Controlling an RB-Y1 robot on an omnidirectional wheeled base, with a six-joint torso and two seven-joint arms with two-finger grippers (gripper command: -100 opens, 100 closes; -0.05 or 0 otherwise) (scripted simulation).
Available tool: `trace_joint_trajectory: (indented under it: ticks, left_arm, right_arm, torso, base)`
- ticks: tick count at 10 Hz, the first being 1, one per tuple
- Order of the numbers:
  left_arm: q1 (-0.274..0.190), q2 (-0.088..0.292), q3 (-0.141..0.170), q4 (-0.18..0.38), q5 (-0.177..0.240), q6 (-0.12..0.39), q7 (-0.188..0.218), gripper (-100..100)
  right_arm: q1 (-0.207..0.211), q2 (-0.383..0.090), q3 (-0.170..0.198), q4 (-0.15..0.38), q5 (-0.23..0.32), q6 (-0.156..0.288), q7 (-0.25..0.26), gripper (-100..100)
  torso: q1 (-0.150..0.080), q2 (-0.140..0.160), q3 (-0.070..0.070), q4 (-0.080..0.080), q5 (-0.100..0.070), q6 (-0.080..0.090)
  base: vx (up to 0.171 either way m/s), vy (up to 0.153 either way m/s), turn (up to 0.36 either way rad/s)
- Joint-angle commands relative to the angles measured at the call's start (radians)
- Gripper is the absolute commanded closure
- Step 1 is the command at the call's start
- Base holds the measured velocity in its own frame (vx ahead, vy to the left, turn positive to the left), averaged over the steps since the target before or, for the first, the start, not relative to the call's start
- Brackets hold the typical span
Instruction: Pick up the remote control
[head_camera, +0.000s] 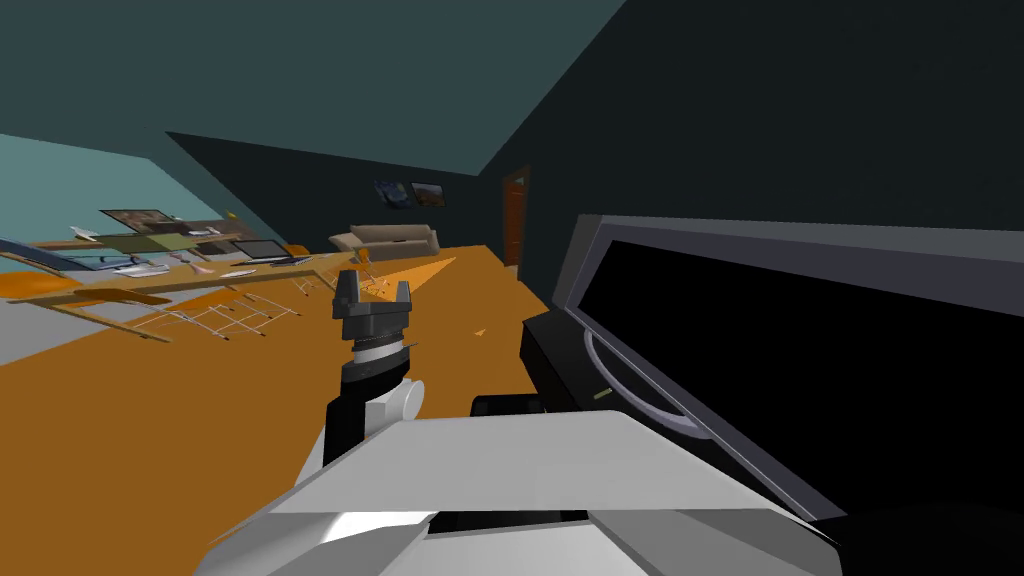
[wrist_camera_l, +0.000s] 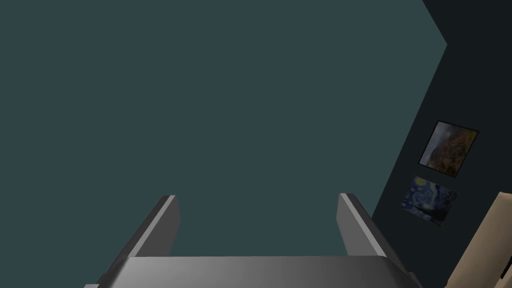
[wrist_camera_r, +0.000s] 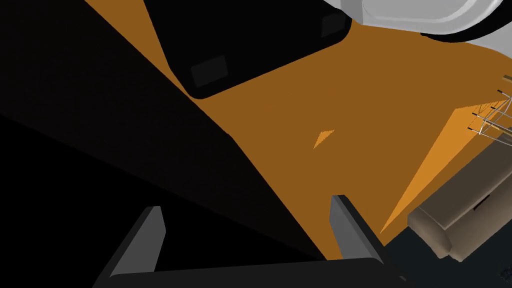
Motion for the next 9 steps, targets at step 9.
trace_joint_trajectory:
  ticks: [9]
  left_arm:
    - [0.000, 0.000, 0.000, 0.000, 0.000, 0.000, 0.000, 0]
  right_arm:
    - [-0.033, -0.044, 0.039, 0.325, 0.126, 0.047, 0.045, -100]
  torso:
    - [0.000, -0.001, 0.000, 0.000, 0.000, 0.002]
  base:
    - [-0.076, -0.042, 0.229]
